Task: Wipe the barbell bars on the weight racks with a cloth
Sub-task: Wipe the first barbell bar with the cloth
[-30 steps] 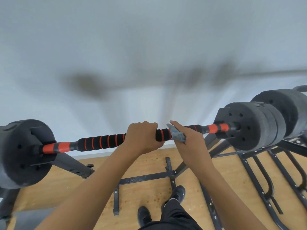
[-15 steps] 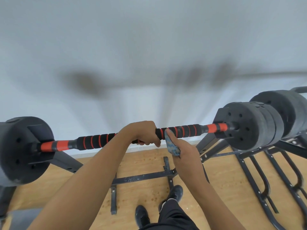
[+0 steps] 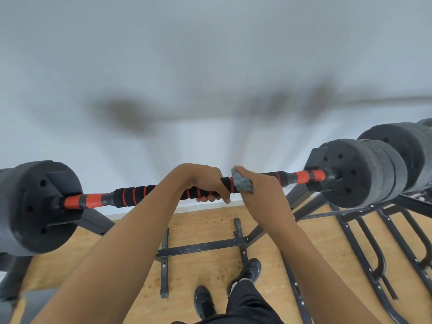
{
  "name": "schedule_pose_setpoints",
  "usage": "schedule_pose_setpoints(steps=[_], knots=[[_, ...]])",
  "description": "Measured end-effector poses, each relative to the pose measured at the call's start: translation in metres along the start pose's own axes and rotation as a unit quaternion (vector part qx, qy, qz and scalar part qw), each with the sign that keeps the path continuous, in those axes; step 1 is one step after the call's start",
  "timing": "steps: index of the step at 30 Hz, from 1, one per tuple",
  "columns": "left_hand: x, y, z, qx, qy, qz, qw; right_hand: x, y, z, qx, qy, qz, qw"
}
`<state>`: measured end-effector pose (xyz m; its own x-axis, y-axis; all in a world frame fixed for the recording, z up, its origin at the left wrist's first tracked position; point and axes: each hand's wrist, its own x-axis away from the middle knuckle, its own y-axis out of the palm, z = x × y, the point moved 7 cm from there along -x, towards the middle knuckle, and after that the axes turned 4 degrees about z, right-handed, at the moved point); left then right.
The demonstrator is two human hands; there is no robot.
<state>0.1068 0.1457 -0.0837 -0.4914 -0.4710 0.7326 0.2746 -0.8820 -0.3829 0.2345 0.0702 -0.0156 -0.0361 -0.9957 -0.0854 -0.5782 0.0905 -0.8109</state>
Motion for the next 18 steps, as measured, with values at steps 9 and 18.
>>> schedule_pose_setpoints(steps=[9,18], knots=[[0.009,0.002,0.007,0.005,0.024,-0.024,0.999,0.060,0.018,0.026,0.089,0.004,-0.049,0.995],[0.055,0.018,0.017,-0.348,0.142,0.506,0.776,0.040,-0.023,0.025,0.001,-0.014,0.033,0.999]])
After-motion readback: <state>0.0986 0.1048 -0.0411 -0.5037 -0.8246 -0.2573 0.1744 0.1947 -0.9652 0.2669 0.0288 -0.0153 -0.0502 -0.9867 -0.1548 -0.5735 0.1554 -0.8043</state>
